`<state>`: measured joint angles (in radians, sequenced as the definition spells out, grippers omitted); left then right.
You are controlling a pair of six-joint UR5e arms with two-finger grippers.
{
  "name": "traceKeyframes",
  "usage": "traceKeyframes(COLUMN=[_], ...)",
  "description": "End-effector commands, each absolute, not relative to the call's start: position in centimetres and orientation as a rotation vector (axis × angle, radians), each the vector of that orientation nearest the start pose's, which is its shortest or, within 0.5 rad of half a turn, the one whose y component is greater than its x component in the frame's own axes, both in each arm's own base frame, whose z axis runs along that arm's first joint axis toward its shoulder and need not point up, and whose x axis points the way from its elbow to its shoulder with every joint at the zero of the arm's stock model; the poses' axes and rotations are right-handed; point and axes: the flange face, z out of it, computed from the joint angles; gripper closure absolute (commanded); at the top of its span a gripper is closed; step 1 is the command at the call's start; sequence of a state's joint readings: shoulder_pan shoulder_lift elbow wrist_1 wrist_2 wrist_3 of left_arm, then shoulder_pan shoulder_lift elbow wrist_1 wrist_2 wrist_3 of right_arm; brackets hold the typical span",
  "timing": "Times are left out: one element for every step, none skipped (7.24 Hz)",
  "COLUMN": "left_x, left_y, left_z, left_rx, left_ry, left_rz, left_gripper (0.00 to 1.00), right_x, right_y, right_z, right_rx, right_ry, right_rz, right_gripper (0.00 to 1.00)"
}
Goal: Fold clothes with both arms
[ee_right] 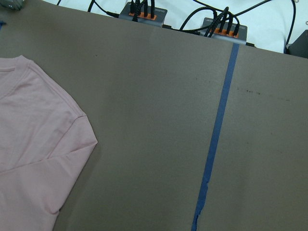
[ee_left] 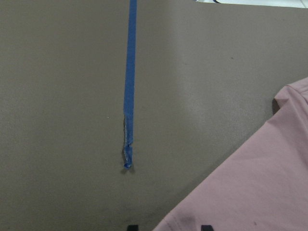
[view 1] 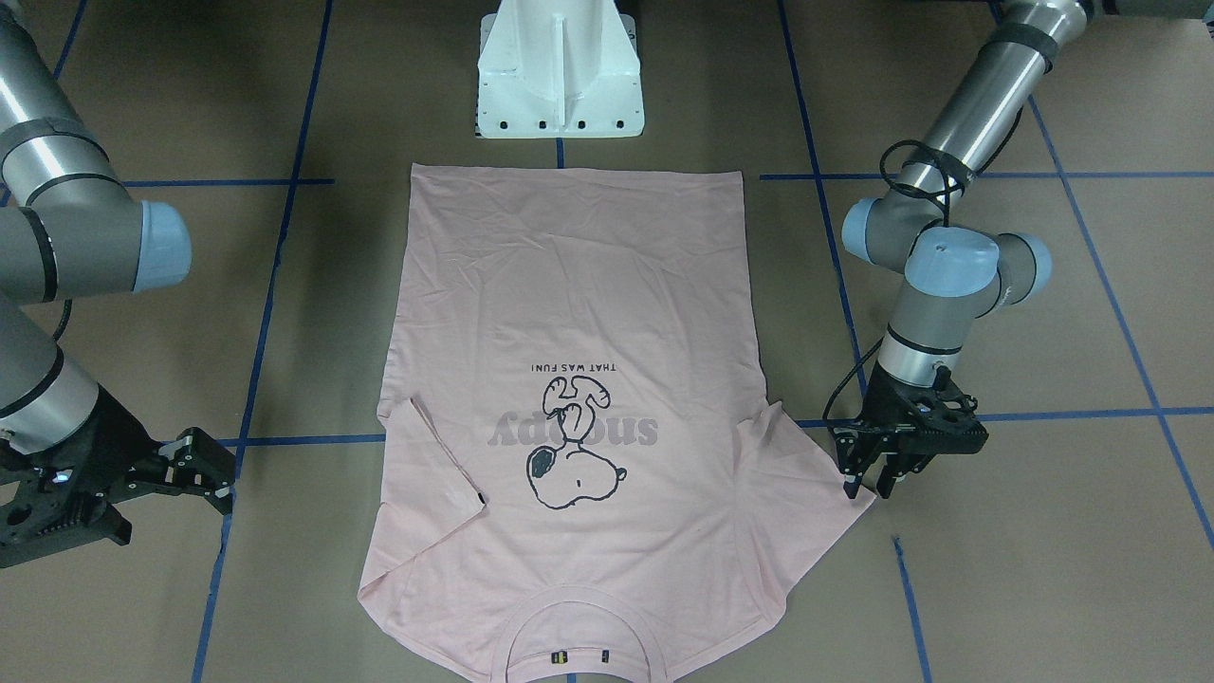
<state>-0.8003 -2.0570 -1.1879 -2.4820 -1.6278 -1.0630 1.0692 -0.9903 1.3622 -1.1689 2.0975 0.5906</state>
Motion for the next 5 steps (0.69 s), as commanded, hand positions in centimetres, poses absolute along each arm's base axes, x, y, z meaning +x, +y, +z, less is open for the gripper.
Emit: traceKeyframes(left_x=[41.5, 41.5, 41.3, 41.1, 40.9], left_y=[-60.9, -60.9, -60.9, -60.8, -60.6], left_z=[46.6, 46.5, 46.2, 44.8, 42.0], left_rx=[0.578, 0.585, 0.6, 0.627, 0.642], left_ry=[0.837, 0.836, 0.832, 0.836, 0.857], left_rz=[-0.233, -0.223, -0.2, -0.163, -0.155], left_gripper=[0.9, 1.0, 1.0, 1.0, 1.0], right_x=[-27.8, -27.7, -27.8, -27.8, -27.7], right_y=[-67.9, -67.9, -67.9, -67.9, -67.9], right_z=[37.0, 37.1, 37.1, 37.1, 37.2], right_rx=[0.382, 0.381, 0.38, 0.38, 0.378], right_ry=[-0.818, -0.816, -0.817, -0.817, -0.817], right_rz=[-0.12, -0.119, -0.12, -0.118, -0.118], right_gripper=[0.0, 0.0, 0.0, 0.0, 0.0])
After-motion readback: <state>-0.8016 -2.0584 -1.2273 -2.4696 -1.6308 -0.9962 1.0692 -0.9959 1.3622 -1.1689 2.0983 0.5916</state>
